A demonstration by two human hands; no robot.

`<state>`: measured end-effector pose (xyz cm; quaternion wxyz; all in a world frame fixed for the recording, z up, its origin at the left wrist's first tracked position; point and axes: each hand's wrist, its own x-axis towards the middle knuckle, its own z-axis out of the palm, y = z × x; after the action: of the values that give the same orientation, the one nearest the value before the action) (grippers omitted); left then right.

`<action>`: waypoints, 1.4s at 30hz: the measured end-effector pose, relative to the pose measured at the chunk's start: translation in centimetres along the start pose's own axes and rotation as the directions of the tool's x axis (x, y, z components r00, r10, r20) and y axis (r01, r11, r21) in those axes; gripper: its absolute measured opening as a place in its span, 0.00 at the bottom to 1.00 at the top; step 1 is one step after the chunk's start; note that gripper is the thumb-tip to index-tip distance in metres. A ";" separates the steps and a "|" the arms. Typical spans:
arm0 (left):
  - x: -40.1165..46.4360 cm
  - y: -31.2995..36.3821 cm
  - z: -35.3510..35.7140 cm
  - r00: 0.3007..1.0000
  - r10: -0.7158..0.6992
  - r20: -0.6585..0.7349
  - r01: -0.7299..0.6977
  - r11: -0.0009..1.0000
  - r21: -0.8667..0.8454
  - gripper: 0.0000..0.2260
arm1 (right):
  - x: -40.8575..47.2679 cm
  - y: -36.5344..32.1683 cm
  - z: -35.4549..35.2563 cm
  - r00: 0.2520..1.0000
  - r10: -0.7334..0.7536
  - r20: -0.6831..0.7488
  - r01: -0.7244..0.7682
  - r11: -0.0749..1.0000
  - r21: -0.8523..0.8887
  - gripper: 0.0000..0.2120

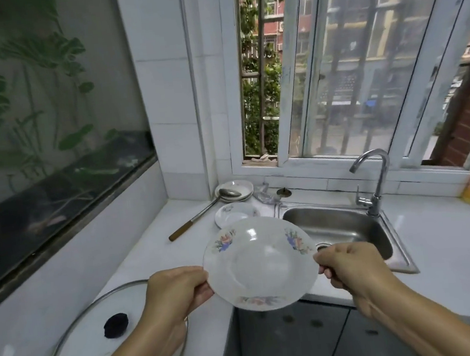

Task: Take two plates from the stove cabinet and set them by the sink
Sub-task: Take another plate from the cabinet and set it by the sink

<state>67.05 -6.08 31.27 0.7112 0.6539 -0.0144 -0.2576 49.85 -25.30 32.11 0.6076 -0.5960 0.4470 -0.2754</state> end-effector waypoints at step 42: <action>28.8 1.8 17.8 0.993 -0.032 -0.115 0.035 0.999 0.024 0.04 | 36.4 -3.6 5.2 0.990 0.061 0.129 -0.050 0.996 -0.080 0.09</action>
<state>86.26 -33.58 26.41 0.6981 0.6768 0.0341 -0.2312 71.44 -54.83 27.21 0.6199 -0.6230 0.4326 -0.2011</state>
